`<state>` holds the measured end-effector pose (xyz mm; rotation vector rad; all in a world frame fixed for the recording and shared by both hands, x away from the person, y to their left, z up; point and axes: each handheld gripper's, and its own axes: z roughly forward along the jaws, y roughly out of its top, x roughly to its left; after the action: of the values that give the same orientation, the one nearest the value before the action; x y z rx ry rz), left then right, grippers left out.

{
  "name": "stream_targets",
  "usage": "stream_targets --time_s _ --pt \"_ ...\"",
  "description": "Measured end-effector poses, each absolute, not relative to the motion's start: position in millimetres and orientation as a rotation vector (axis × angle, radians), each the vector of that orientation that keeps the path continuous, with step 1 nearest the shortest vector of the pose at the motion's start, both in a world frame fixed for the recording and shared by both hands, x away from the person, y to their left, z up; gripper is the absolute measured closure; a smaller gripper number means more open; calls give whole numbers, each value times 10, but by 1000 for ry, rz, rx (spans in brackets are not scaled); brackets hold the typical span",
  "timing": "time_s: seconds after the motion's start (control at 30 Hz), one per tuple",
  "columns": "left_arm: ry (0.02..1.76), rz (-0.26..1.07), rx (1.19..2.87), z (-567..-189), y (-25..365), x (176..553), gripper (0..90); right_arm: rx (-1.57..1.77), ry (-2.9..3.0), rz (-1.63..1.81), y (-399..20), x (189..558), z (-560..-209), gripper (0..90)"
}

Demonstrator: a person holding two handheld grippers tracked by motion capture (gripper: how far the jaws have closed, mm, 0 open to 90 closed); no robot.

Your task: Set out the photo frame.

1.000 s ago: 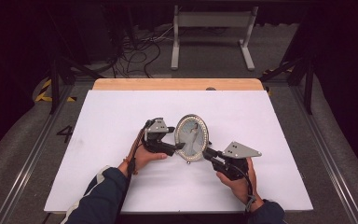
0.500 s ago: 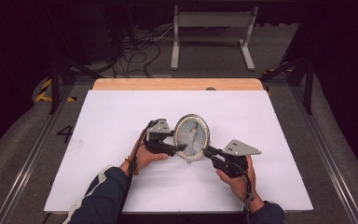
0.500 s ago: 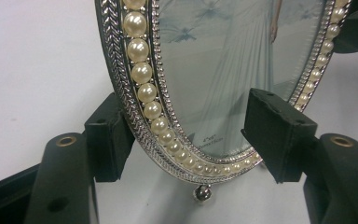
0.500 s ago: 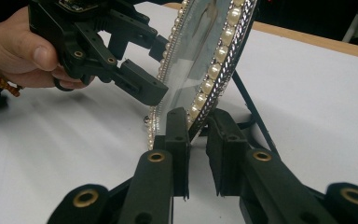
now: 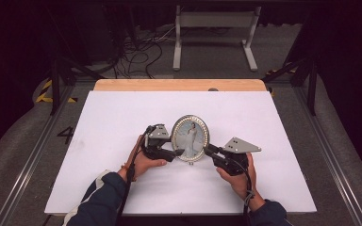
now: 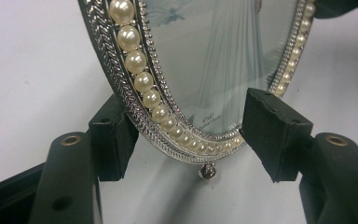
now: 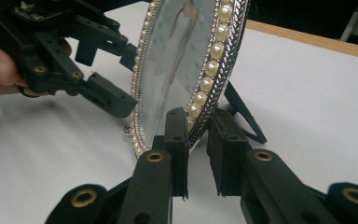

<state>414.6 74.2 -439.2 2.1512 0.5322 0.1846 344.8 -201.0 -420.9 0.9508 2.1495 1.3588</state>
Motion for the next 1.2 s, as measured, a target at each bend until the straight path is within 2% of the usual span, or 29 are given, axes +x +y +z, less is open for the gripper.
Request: stream_targets --time_s 0.1,0.4,0.67,0.9,1.0,1.1,1.2 --pt "533 213 2166 -4393 753 4074 339 955 2150 1366 -2013 3479 -4215 781" --pt "540 205 2184 -4458 764 3971 323 929 2170 1341 -1989 3531 -4220 780" --pt "546 273 2128 -4432 787 3990 342 923 2162 1344 -1982 3514 -4239 787" --pt "543 280 2072 -4348 879 4031 421 929 2164 1356 -1998 3477 -4240 760" --pt "539 275 2065 -4323 911 4054 484 946 2161 1344 -1974 3468 -4259 764" --pt "543 275 2068 -4307 939 4053 607 956 2155 1332 -1944 3476 -4279 769" --pt "538 277 2080 -4299 953 4047 645 962 2154 1350 -1949 3492 -4285 773"
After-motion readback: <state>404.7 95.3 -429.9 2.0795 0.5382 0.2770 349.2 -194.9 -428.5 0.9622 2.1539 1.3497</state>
